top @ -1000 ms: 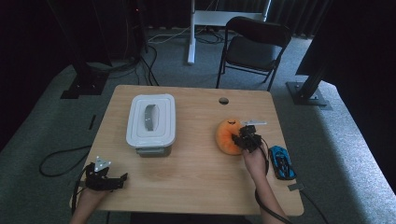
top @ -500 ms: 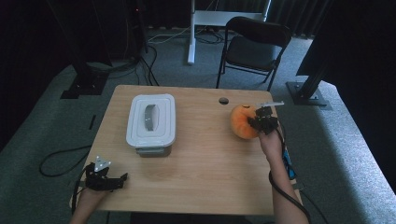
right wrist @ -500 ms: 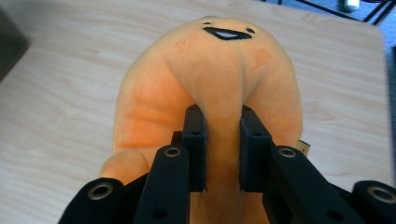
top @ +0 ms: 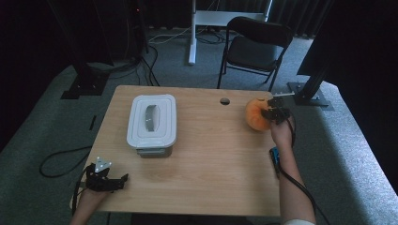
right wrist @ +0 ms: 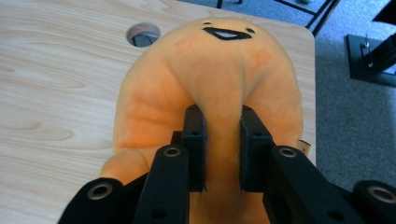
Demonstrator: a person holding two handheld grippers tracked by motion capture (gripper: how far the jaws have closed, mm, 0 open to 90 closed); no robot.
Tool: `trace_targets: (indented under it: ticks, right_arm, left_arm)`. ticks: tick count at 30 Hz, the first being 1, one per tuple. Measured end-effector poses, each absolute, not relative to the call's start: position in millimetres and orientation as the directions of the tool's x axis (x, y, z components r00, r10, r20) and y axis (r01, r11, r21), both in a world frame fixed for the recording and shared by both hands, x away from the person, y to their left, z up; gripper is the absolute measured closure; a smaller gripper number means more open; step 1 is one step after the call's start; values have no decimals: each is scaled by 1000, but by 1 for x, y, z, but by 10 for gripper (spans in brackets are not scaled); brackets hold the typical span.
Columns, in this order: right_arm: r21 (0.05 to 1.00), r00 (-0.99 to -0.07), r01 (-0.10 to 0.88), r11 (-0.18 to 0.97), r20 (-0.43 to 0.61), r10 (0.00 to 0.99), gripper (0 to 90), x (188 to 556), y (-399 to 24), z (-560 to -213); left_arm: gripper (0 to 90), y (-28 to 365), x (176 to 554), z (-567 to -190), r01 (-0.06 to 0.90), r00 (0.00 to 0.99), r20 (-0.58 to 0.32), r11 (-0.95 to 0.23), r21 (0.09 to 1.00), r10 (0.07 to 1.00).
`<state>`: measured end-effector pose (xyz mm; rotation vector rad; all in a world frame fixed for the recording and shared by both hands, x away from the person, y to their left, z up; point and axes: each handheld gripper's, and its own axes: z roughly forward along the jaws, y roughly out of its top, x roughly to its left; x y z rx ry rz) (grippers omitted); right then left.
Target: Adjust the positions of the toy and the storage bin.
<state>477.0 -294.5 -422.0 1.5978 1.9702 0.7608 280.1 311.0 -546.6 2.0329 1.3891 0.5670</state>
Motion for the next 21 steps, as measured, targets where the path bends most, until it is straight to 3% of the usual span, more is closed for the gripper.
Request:
trace_targets:
  ticks: [10,13,21]
  right_arm:
    - [635,-201,756,158,-5,980,733,481,-299,-458]
    - [637,-207,756,153,11,978,684,479,-301,-461]
    - [642,-211,753,146,26,977,433,469,-304,-458]
  left_arm:
    - [19,311,280,-547,674,359,11,-268,688,933]
    - [19,311,280,-547,674,359,11,-268,688,933]
    - [19,311,280,-547,673,362,12,-270,688,932]
